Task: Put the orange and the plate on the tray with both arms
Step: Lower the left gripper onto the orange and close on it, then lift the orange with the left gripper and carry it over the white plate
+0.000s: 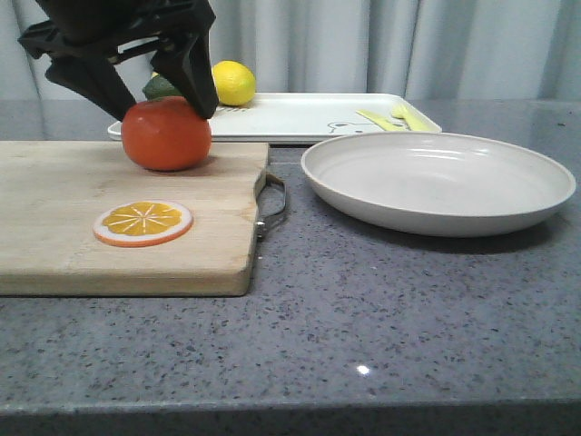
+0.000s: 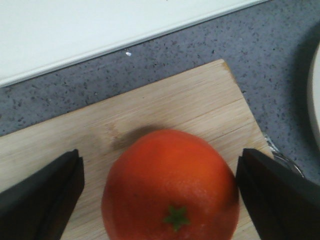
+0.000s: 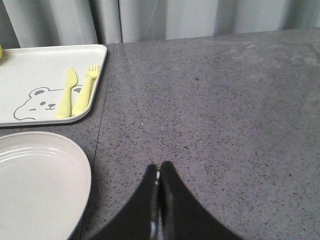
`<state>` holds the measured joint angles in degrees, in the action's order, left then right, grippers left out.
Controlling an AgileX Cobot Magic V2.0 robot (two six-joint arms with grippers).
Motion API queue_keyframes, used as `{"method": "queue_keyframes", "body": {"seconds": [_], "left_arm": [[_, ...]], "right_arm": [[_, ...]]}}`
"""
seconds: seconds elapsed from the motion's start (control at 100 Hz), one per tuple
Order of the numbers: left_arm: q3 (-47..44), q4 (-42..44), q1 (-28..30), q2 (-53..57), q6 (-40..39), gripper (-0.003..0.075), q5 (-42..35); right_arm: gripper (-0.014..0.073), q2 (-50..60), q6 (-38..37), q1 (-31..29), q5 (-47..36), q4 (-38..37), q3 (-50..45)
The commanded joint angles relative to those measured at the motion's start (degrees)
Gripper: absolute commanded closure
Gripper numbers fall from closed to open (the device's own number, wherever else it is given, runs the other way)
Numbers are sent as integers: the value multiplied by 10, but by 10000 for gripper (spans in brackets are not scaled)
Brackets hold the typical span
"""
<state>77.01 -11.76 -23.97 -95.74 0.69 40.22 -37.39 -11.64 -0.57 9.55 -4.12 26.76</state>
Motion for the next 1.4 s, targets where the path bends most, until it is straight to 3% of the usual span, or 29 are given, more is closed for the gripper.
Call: {"method": "queue_keyframes", "body": {"seconds": [0.0,0.44,0.61,1.109,1.389], "left_arm": [[19,-10,-4,20,-4,136,-22],[22,-10,-6,20,-4,353,-11],[50,-10,-34,20,4,353,3],[211,-10,-199,-64,4,353,4],[262,-11,-227,-137,4,353,5]], "right_arm": [[657,-2,1,-2,-48,-7,20],[657,-2,1,-2,-48,-7,20],[657,-2,1,-2,-48,-7,20],[657,-2,1,-2,-48,-7,20],[657,-2,1,-2,-48,-7,20]]}}
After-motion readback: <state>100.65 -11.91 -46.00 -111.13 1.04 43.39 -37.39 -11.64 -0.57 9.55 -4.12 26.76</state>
